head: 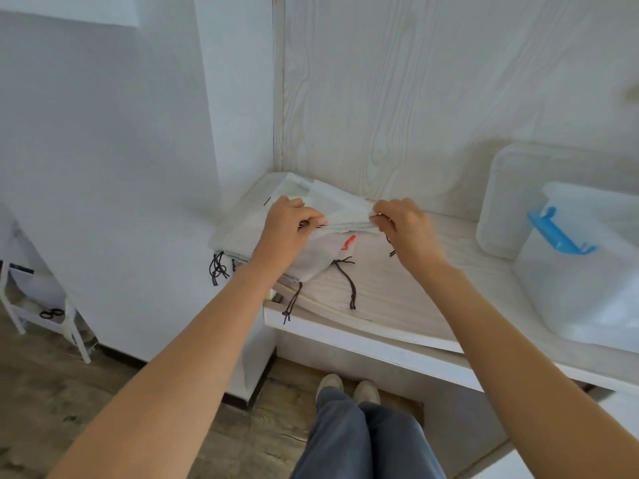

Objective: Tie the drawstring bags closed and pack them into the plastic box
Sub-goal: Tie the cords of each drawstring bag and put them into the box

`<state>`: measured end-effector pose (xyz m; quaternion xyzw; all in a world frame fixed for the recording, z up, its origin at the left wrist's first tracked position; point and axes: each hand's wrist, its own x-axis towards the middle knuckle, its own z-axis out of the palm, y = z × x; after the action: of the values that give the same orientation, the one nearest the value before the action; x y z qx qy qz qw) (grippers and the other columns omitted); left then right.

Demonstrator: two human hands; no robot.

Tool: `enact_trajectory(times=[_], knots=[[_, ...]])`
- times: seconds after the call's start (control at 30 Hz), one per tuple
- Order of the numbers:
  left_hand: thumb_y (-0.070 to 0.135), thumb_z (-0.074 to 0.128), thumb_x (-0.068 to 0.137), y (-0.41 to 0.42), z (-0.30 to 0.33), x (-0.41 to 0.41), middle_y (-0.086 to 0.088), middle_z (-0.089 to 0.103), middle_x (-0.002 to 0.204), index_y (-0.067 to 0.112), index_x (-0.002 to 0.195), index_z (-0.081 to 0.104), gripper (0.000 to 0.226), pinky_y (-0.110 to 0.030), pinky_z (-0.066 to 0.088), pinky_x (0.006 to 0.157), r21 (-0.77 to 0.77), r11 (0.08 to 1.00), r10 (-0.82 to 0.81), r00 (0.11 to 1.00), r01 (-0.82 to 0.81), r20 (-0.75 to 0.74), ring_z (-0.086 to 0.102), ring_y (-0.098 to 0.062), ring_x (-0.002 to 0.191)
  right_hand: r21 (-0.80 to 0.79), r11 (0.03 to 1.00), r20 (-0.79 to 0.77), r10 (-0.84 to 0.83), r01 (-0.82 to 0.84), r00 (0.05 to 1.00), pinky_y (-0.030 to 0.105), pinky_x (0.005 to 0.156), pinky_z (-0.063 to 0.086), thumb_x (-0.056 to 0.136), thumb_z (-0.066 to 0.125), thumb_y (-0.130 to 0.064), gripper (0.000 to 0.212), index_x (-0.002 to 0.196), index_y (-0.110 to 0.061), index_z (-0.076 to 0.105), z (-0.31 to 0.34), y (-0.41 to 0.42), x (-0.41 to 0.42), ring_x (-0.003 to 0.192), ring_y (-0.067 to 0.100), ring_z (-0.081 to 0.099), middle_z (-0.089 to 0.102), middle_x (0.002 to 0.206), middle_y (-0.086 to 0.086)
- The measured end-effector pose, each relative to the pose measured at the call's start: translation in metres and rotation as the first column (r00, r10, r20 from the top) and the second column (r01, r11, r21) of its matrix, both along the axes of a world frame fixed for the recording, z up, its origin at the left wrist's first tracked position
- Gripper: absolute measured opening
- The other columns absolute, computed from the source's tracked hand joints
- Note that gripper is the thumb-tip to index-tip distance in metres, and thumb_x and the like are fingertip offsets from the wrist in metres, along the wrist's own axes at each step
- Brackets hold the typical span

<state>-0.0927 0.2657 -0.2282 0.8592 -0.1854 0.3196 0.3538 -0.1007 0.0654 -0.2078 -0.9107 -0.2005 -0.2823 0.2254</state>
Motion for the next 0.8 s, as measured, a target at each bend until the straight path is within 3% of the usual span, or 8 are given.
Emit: enact_trajectory(times=[0.07, 0.13, 0.2, 0.3, 0.37, 0.5, 0.67, 0.8], knots=[[0.013, 0.068, 0.08, 0.002, 0.003, -0.002, 0.015, 0.033, 0.056, 0.008, 0.084, 0.076, 0.011, -0.017, 0.022, 0.056, 0.066, 0.997, -0.033, 0.997, 0.029, 0.068, 0.038, -0.021, 0.069, -0.087, 0.996, 0.052, -0.011, 0.016, 0.999, 0.034, 0.062, 0.035, 0.092, 0.054, -0.009, 0.012, 0.092, -0.002, 0.064, 0.002, -0.002, 0.001, 0.08, 0.022, 0.042, 0.059, 0.08, 0.011], [0.014, 0.069, 0.076, 0.006, 0.005, -0.002, 0.011, 0.032, 0.056, 0.007, 0.082, 0.077, 0.012, -0.017, 0.021, 0.059, 0.14, 0.989, -0.056, 0.992, 0.04, 0.112, 0.037, -0.021, 0.066, -0.192, 0.981, 0.133, -0.014, 0.039, 0.991, 0.035, 0.056, 0.039, 0.089, 0.057, -0.008, 0.01, 0.085, -0.002, 0.064, 0.002, -0.006, 0.002, 0.076, 0.026, 0.047, 0.059, 0.073, 0.011], [0.015, 0.07, 0.069, 0.009, 0.005, -0.002, 0.006, 0.033, 0.056, 0.008, 0.073, 0.077, 0.011, -0.014, 0.022, 0.06, 0.255, 0.965, -0.1, 0.98, 0.053, 0.175, 0.035, -0.019, 0.062, -0.295, 0.952, 0.219, -0.01, 0.076, 0.976, 0.026, 0.05, 0.034, 0.078, 0.067, -0.002, 0.007, 0.072, -0.003, 0.064, -0.002, -0.013, 0.002, 0.064, 0.029, 0.052, 0.055, 0.061, 0.009], [0.012, 0.073, 0.06, 0.009, 0.002, -0.002, 0.003, 0.033, 0.051, 0.01, 0.062, 0.073, 0.003, -0.018, 0.022, 0.062, 0.437, 0.899, -0.111, 0.974, 0.013, 0.198, 0.03, -0.012, 0.066, -0.422, 0.889, 0.241, -0.077, 0.176, 0.968, 0.022, 0.051, 0.026, 0.052, 0.08, 0.009, 0.03, 0.057, -0.008, 0.056, -0.002, -0.017, -0.003, 0.055, 0.024, 0.048, 0.046, 0.051, 0.003], [0.005, 0.079, 0.057, 0.007, 0.001, -0.004, 0.006, 0.031, 0.053, 0.012, 0.057, 0.068, 0.013, -0.019, 0.02, 0.062, 0.481, 0.874, -0.033, 0.98, -0.067, 0.197, 0.025, -0.01, 0.069, -0.447, 0.869, 0.228, -0.116, 0.21, 0.967, 0.022, 0.049, 0.027, 0.043, 0.08, 0.013, 0.038, 0.053, -0.009, 0.051, -0.001, -0.014, -0.008, 0.054, 0.023, 0.046, 0.043, 0.049, 0.003], [-0.002, 0.088, 0.049, -0.001, 0.008, -0.013, 0.003, 0.043, 0.044, 0.013, 0.044, 0.058, 0.034, -0.021, 0.033, 0.042, 0.494, 0.841, 0.189, 0.975, -0.221, 0.113, 0.041, -0.018, 0.051, -0.463, 0.856, 0.199, -0.15, 0.228, 0.968, 0.025, 0.046, 0.031, 0.044, 0.08, 0.012, 0.039, 0.05, -0.01, 0.047, -0.004, -0.011, -0.017, 0.052, 0.024, 0.046, 0.042, 0.046, 0.003], [0.004, 0.088, 0.04, -0.015, 0.004, -0.021, 0.001, 0.048, 0.043, 0.013, 0.045, 0.055, 0.035, -0.018, 0.034, 0.046, 0.572, 0.768, 0.305, 0.95, -0.286, 0.065, 0.051, -0.021, 0.049, -0.544, 0.799, 0.215, -0.161, 0.255, 0.963, 0.025, 0.049, 0.025, 0.041, 0.081, 0.009, 0.044, 0.049, -0.013, 0.044, -0.014, -0.003, -0.017, 0.049, 0.021, 0.044, 0.042, 0.047, 0.002], [0.001, 0.088, 0.037, -0.011, 0.002, -0.014, -0.003, 0.053, 0.047, 0.01, 0.049, 0.056, 0.036, -0.021, 0.038, 0.046, 0.524, 0.758, 0.424, 0.904, -0.389, 0.057, 0.055, -0.025, 0.053, -0.484, 0.829, 0.204, -0.206, 0.281, 0.957, 0.025, 0.049, 0.024, 0.037, 0.08, 0.013, 0.047, 0.048, -0.012, 0.042, -0.019, -0.008, -0.015, 0.046, 0.022, 0.042, 0.041, 0.045, 0.003]])
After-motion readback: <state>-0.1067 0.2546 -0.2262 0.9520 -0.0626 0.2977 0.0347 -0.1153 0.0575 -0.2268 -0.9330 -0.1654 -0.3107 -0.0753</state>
